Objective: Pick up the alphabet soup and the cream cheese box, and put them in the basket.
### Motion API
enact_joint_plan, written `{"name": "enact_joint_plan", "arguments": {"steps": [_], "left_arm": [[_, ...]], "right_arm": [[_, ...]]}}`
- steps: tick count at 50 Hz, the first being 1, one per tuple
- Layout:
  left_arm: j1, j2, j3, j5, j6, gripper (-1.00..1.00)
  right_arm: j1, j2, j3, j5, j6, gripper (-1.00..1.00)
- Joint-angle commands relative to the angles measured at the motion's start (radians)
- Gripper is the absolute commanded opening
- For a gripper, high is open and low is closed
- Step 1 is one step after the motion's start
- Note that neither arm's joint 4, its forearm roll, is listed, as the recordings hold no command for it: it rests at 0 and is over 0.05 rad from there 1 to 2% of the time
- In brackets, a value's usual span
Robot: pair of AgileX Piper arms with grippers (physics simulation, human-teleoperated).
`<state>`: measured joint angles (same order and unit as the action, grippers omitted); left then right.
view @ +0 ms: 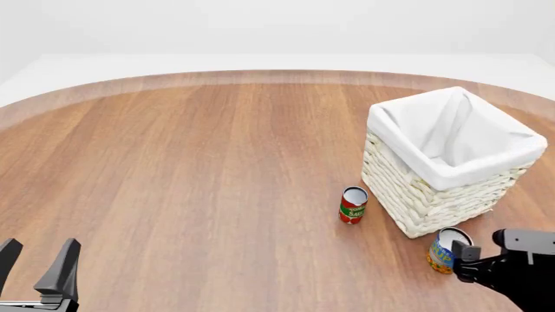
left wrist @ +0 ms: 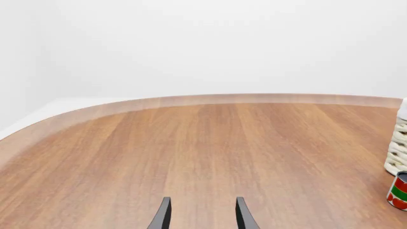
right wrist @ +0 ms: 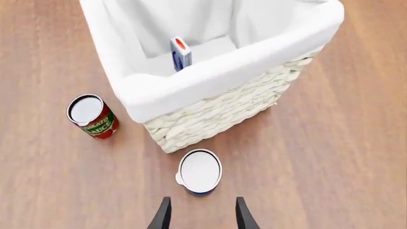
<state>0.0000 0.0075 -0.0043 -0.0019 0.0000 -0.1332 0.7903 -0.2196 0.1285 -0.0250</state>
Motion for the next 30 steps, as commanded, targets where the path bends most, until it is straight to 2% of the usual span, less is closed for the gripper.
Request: {"name": "enact_joint_plan", "arguments": {"steps": [1,3,5,6,7,9,10,13,15,18,19,23,26,29,30], "left_arm": [[0.000,0.000,0.000,0.000,0.000,1.00],[0.000,0.000,0.000,0.000,0.000,1.00],[0.000,0.000,0.000,0.000,0.000,1.00],[0.000,0.000,0.000,0.000,0.000,1.00],[0.000,0.000,0.000,0.000,0.000,1.00],[0.000,0.000,0.000,0.000,0.000,1.00],[0.000,0.000,0.000,0.000,0.000,1.00],[0.000,0.000,0.000,0.000,0.000,1.00],[0.000,0.000,0.000,0.000,0.000,1.00],[0.000,0.000,0.000,0.000,0.000,1.00],[0.000,0.000,0.000,0.000,0.000,1.00],[0.000,0.000,0.000,0.000,0.000,1.00],[0.000,0.000,0.000,0.000,0.000,1.00],[0.000,0.000,0.000,0.000,0.000,1.00],[0.000,0.000,0.000,0.000,0.000,1.00]], "right_arm": [[-0.012,0.079,0.042,-0.104,-0.016,1.00],[-0.012,0.083,0.046,-0.112,-0.021,1.00],[-0.011,0.067,0.026,-0.071,-0.022,1.00],[-0.012,0.083,0.042,-0.103,-0.024,1.00],[-0.013,0.075,0.027,-0.079,-0.026,1.00],[-0.012,0.096,0.051,-0.122,-0.025,1.00],[-0.014,0.083,0.031,-0.088,-0.029,1.00],[-0.016,0.088,0.029,-0.090,-0.031,1.00],[-0.017,0.117,0.055,-0.144,-0.033,1.00],[-0.020,0.114,0.037,-0.119,-0.036,1.00],[-0.018,0.132,0.058,-0.155,-0.035,1.00],[-0.020,0.167,0.074,-0.201,-0.040,1.00],[-0.019,0.155,0.057,-0.167,-0.041,1.00],[-0.016,0.180,0.082,-0.212,-0.043,1.00],[-0.015,0.176,0.077,-0.202,-0.043,1.00]]}}
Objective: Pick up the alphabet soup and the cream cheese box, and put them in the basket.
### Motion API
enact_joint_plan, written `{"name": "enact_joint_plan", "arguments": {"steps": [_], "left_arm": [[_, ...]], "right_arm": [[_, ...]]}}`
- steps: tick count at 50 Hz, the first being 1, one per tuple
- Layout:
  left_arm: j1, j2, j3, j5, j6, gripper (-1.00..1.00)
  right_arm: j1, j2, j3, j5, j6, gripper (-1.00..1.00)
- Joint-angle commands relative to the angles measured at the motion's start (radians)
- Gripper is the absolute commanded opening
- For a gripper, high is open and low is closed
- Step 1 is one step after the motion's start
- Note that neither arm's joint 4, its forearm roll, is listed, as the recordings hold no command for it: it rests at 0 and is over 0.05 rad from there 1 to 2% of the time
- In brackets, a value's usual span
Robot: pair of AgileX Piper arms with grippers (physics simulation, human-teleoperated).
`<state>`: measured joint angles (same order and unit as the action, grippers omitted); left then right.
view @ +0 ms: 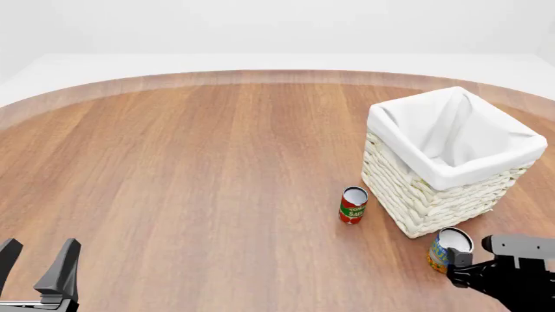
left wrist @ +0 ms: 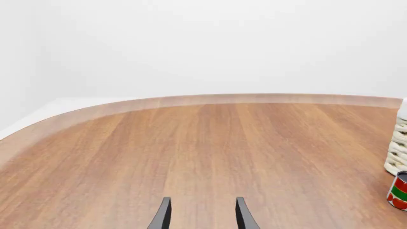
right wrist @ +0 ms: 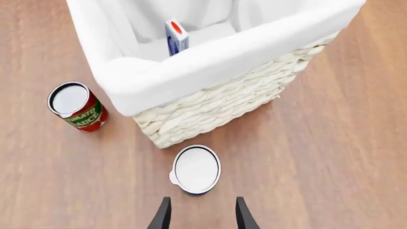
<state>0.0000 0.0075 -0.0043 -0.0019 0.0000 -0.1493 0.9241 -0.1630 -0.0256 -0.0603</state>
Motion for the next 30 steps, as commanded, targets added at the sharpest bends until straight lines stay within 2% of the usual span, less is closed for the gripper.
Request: {"name": "enact_joint_plan", "arguments": {"steps": [1,3,5,8,9,10,14,16,17,20,23,24,25,27,30], "left_arm": [[0.000,0.000,0.000,0.000,0.000,1.00],[0.000,0.000,0.000,0.000,0.000,1.00],[0.000,0.000,0.000,0.000,0.000,1.00],[0.000,0.000,0.000,0.000,0.000,1.00],[0.000,0.000,0.000,0.000,0.000,1.00],[0.000,0.000,0.000,0.000,0.000,1.00],[0.000,0.000,0.000,0.000,0.000,1.00],[0.000,0.000,0.000,0.000,0.000,1.00],[0.000,0.000,0.000,0.000,0.000,1.00],[0.000,0.000,0.000,0.000,0.000,1.00],[0.000,0.000,0.000,0.000,0.000,1.00],[0.000,0.000,0.000,0.000,0.000,1.00],[0.000,0.000,0.000,0.000,0.000,1.00],[0.000,0.000,0.000,0.000,0.000,1.00],[0.000,0.000,0.000,0.000,0.000,1.00]], "right_arm": [[0.002,0.036,0.016,-0.035,-0.009,1.00],[0.002,0.045,0.018,-0.042,-0.010,1.00],[0.003,0.087,0.052,-0.114,-0.011,1.00],[0.003,0.059,0.028,-0.061,-0.010,1.00],[0.001,0.096,0.049,-0.118,-0.010,1.00],[-0.001,0.080,0.033,-0.087,-0.012,1.00],[0.002,0.082,0.035,-0.086,-0.009,1.00],[0.005,0.118,0.067,-0.153,-0.011,1.00],[0.003,0.104,0.050,-0.122,-0.013,1.00],[0.003,0.136,0.063,-0.167,-0.009,1.00],[0.005,0.135,0.053,-0.149,-0.015,1.00],[0.006,0.171,0.073,-0.205,-0.014,1.00],[0.006,0.185,0.074,-0.218,-0.014,1.00],[0.006,0.158,0.050,-0.167,-0.016,1.00],[0.009,0.220,0.079,-0.253,-0.016,1.00]]}}
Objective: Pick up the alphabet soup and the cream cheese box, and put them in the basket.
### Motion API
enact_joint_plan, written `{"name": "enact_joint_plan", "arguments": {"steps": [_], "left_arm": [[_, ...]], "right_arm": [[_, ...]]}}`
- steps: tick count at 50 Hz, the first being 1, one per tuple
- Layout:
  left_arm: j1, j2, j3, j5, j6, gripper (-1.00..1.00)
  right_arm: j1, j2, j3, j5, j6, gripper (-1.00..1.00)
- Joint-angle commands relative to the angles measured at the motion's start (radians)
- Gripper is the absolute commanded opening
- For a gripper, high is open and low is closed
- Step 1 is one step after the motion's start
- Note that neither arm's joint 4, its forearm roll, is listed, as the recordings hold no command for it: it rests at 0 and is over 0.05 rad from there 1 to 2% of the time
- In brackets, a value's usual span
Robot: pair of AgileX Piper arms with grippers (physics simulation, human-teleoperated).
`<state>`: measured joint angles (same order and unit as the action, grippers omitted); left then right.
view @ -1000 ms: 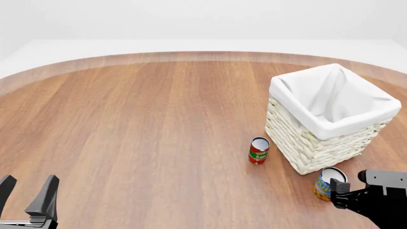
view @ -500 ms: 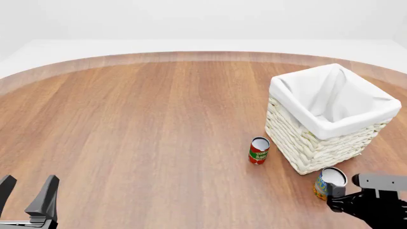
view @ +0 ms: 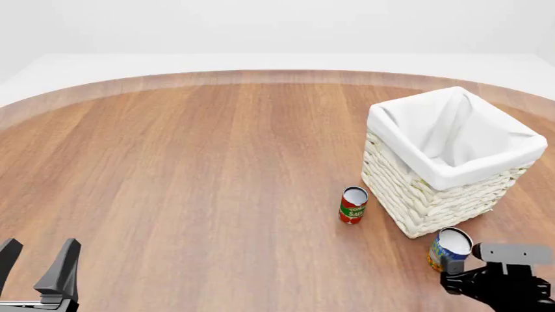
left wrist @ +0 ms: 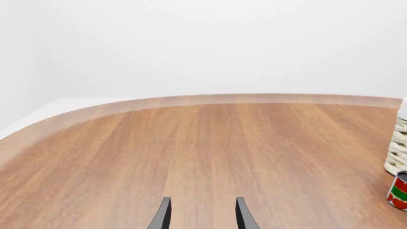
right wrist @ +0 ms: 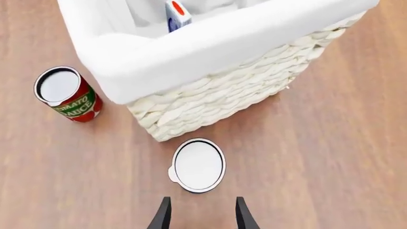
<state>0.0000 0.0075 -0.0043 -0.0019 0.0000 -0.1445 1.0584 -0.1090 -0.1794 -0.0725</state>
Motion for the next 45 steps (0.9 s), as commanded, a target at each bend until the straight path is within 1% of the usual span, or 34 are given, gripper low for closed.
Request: {"name": "enact_joint_plan", "arguments": {"steps": [1,4,5,6,7,8,10,15,16,17,22,24,26,28,30,32,33,36,38,39,41,43,44,45], "left_arm": [[0.000,0.000,0.000,0.000,0.000,1.00],[0.000,0.000,0.000,0.000,0.000,1.00],[0.000,0.000,0.000,0.000,0.000,1.00],[0.000,0.000,0.000,0.000,0.000,1.00],[0.000,0.000,0.000,0.000,0.000,1.00],[0.000,0.000,0.000,0.000,0.000,1.00],[0.000,0.000,0.000,0.000,0.000,1.00],[0.000,0.000,0.000,0.000,0.000,1.00],[0.000,0.000,0.000,0.000,0.000,1.00],[0.000,0.000,0.000,0.000,0.000,1.00],[0.000,0.000,0.000,0.000,0.000,1.00],[0.000,0.000,0.000,0.000,0.000,1.00],[0.000,0.000,0.000,0.000,0.000,1.00],[0.000,0.000,0.000,0.000,0.000,1.00],[0.000,0.000,0.000,0.000,0.000,1.00],[0.000,0.000,0.000,0.000,0.000,1.00],[0.000,0.000,0.000,0.000,0.000,1.00],[0.000,0.000,0.000,0.000,0.000,1.00],[0.000,0.000,0.000,0.000,0.000,1.00],[0.000,0.000,0.000,0.000,0.000,1.00],[0.000,0.000,0.000,0.000,0.000,1.00],[0.000,0.000,0.000,0.000,0.000,1.00],[0.000,0.000,0.000,0.000,0.000,1.00],[0.000,0.000,0.000,0.000,0.000,1.00]], "right_arm": [[0.005,0.092,0.027,-0.106,-0.005,1.00],[0.005,0.132,0.033,-0.147,-0.007,1.00],[0.005,0.102,0.015,-0.098,-0.005,1.00],[0.005,0.099,0.015,-0.095,-0.005,1.00],[0.006,0.137,0.028,-0.146,-0.006,1.00],[0.005,0.121,0.013,-0.114,-0.008,1.00],[0.006,0.121,0.008,-0.107,-0.007,1.00],[0.007,0.139,0.008,-0.122,-0.009,1.00],[0.007,0.167,0.020,-0.163,-0.008,1.00],[0.006,0.184,0.023,-0.183,-0.010,1.00],[0.005,0.214,0.020,-0.207,-0.014,1.00],[0.001,0.180,-0.002,-0.152,-0.016,1.00],[0.002,0.202,0.005,-0.180,-0.016,1.00],[0.001,0.180,-0.010,-0.142,-0.015,1.00],[0.001,0.173,-0.015,-0.131,-0.017,1.00],[0.001,0.181,-0.017,-0.138,-0.017,1.00],[0.001,0.213,-0.005,-0.182,-0.015,1.00],[0.003,0.235,0.003,-0.211,-0.017,1.00],[0.002,0.197,-0.020,-0.151,-0.016,1.00],[0.002,0.219,-0.012,-0.181,-0.015,1.00],[0.001,0.240,-0.011,-0.203,-0.016,1.00],[0.003,0.202,-0.028,-0.148,-0.016,1.00],[0.004,0.198,-0.032,-0.139,-0.014,1.00],[0.003,0.239,-0.019,-0.193,-0.014,1.00]]}}
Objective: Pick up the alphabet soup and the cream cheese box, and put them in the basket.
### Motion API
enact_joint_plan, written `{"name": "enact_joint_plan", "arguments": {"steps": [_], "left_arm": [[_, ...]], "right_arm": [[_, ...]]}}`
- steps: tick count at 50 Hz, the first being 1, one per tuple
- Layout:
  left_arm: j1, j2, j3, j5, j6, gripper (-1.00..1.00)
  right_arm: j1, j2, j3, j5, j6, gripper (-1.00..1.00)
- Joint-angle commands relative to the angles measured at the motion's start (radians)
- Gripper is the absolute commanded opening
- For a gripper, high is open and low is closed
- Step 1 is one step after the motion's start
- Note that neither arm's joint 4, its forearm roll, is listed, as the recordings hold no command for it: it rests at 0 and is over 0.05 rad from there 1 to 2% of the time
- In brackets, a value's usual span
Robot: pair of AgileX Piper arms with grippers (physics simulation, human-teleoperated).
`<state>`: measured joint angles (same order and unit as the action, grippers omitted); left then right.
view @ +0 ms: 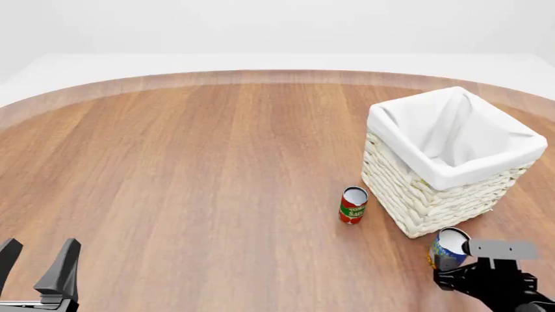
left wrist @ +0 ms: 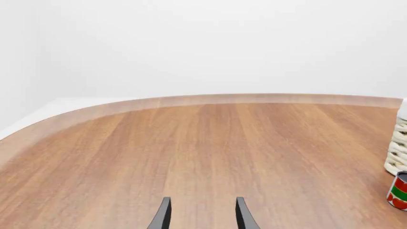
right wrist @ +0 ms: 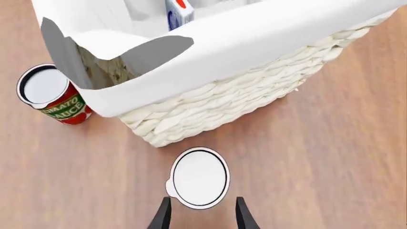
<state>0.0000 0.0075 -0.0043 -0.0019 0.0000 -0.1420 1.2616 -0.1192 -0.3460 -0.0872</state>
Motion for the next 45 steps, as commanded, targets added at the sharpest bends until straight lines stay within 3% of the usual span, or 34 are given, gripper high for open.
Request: {"name": "enact_joint_plan", "arguments": {"steps": [1,11,13,16,18,26,27,32,34,36,37,39,45], "left_arm": [[0.000,0.000,0.000,0.000,0.000,1.00],[0.000,0.000,0.000,0.000,0.000,1.00],[0.000,0.000,0.000,0.000,0.000,1.00],[0.000,0.000,0.000,0.000,0.000,1.00],[0.000,0.000,0.000,0.000,0.000,1.00],[0.000,0.000,0.000,0.000,0.000,1.00],[0.000,0.000,0.000,0.000,0.000,1.00],[0.000,0.000,0.000,0.000,0.000,1.00],[0.000,0.000,0.000,0.000,0.000,1.00],[0.000,0.000,0.000,0.000,0.000,1.00],[0.000,0.000,0.000,0.000,0.000,1.00],[0.000,0.000,0.000,0.000,0.000,1.00],[0.000,0.000,0.000,0.000,0.000,1.00]], "right_arm": [[0.003,0.035,-0.010,-0.023,0.001,1.00],[0.003,0.022,-0.045,0.026,-0.002,1.00],[0.003,0.061,-0.034,-0.025,-0.001,1.00],[0.006,0.022,-0.052,0.032,0.000,1.00],[0.006,0.062,-0.040,-0.022,-0.002,1.00],[0.018,0.065,-0.027,-0.037,0.002,1.00],[0.015,0.013,-0.041,0.019,0.000,-1.00],[0.027,0.039,-0.010,-0.032,0.005,-1.00],[0.029,0.005,-0.020,0.010,0.007,-1.00],[0.030,0.026,-0.007,-0.023,0.007,-1.00],[0.031,-0.005,-0.017,0.019,0.008,-1.00],[0.032,0.028,-0.001,-0.031,0.010,-1.00],[0.036,0.013,0.006,-0.021,0.014,-1.00]]}}
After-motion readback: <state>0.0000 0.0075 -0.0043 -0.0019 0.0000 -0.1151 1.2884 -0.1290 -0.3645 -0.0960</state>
